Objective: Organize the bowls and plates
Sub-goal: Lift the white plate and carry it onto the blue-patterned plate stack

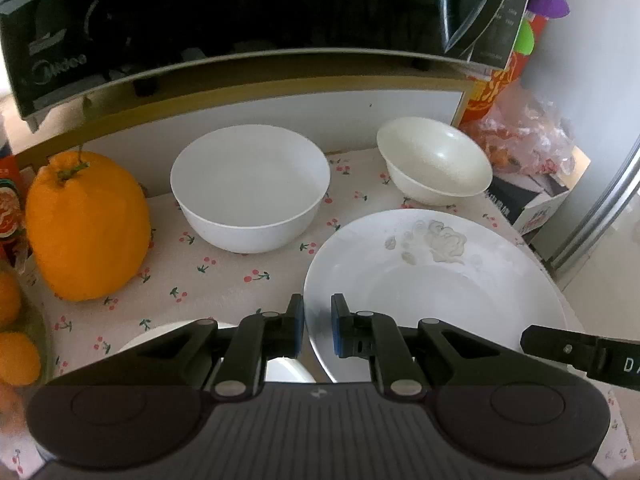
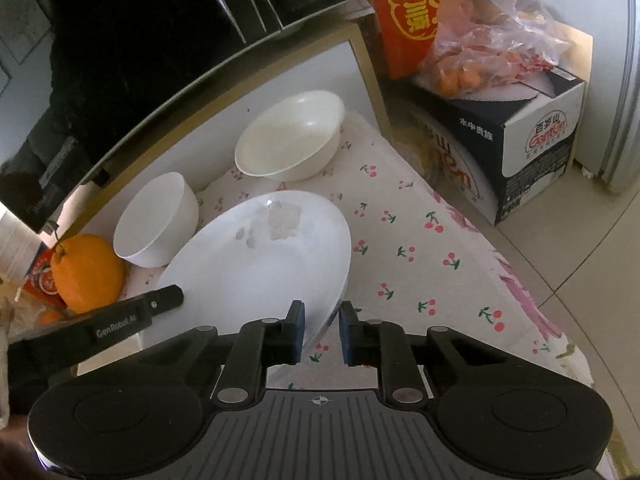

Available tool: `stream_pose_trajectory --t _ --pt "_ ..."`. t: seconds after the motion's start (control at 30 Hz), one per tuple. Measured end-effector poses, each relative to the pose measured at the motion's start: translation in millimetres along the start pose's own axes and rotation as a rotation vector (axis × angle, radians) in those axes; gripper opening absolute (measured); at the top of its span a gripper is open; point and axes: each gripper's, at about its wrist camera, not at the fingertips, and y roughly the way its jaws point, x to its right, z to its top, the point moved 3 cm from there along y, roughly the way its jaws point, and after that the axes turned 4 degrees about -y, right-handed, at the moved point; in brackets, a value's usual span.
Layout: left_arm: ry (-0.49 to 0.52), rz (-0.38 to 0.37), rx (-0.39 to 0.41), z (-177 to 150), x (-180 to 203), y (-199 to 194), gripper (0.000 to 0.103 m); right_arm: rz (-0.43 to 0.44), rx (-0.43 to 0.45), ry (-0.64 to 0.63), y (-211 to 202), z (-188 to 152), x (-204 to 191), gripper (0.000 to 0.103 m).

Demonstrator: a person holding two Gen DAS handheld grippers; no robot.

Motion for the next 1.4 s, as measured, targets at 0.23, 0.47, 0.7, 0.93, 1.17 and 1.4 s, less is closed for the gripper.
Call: stream_pose_trajectory --t 0.23,0.47,0.7,0.93,1.17,1.4 --pt "-0.036 -0.002 0.061 -7.7 6.3 -39.5 0.012 0.048 0.025 -0.036 -28.9 3.0 3.5 0.018" --pt "-0.099 0.006 0.068 -30.3 5.0 -72.4 0.012 0.111 0.035 -0.068 -58.3 -1.6 0.7 0.018" --pt "-0.147 0.011 0.074 -47.8 1.3 -102.4 0.012 0.154 0.048 -0.121 -83.1 -11.9 -8.3 0.018" --pt "-0.174 0.03 0.085 -67.7 -12.0 -135.7 0.012 0.2 0.016 -0.178 -98.9 -35.8 -25.0 0.018" --pt "-0.193 0.049 0.109 -89.1 -28.8 -164.1 0.012 0.233 -0.044 -0.207 -102.7 -63.2 -41.5 0.018" --pt "-0.2 0.068 0.133 -108.9 -38.2 -182.2 0.012 0.238 -0.082 -0.258 -107.8 -91.1 -56.6 0.019"
